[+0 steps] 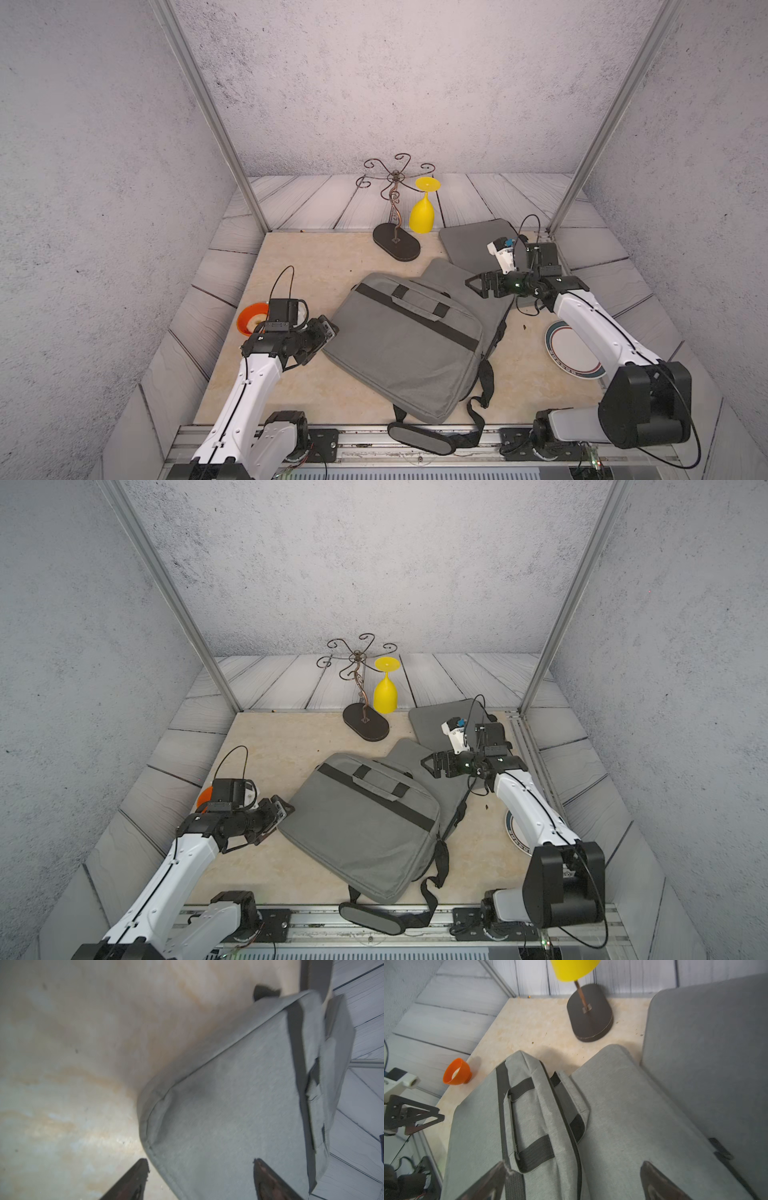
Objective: Open the zippered laptop bag and take out the laptop
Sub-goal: Adjust the zippered laptop bag.
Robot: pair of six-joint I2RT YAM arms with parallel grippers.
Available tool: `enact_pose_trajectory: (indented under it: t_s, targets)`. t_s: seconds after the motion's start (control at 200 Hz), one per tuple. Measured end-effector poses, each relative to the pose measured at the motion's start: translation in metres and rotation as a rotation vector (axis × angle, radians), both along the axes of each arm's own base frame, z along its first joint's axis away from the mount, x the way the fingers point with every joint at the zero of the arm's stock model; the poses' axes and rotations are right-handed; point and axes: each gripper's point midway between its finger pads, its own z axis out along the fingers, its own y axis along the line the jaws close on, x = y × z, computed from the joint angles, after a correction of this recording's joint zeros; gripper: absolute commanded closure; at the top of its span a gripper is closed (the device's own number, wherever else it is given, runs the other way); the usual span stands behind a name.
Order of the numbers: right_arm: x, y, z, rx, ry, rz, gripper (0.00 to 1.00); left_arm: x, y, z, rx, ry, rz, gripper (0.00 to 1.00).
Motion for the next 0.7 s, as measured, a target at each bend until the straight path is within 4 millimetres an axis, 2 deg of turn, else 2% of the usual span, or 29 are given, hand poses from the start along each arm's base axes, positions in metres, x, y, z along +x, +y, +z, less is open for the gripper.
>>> enact_pose_trajectory:
  t_s: [0.11,0.205,0.345,0.4,0.605,0.701]
  targets:
    - [-0.006,0.016,-0.012,-0.026,0.066,0.067,0.02,-0.012,-0.005,-0.014,-0.026,0.064,0.013,0.25]
    - [-0.009,0.029,-0.023,-0.038,0.113,0.118,0.06,-0.019,-0.012,-0.027,-0.055,0.098,0.020,0.33]
    - [-0.013,0.044,-0.038,-0.047,0.182,0.186,0.09,-0.032,-0.024,-0.047,-0.084,0.152,0.016,0.39]
    - [-0.014,0.049,-0.043,-0.059,0.199,0.212,0.09,-0.033,-0.027,-0.048,-0.093,0.154,0.021,0.49]
    - [-0.024,0.072,-0.068,-0.116,0.263,0.324,0.12,-0.028,-0.032,-0.044,-0.111,0.121,0.029,0.72]
    - [-0.027,0.080,-0.079,-0.147,0.286,0.364,0.15,-0.026,-0.034,-0.046,-0.119,0.135,0.028,0.89]
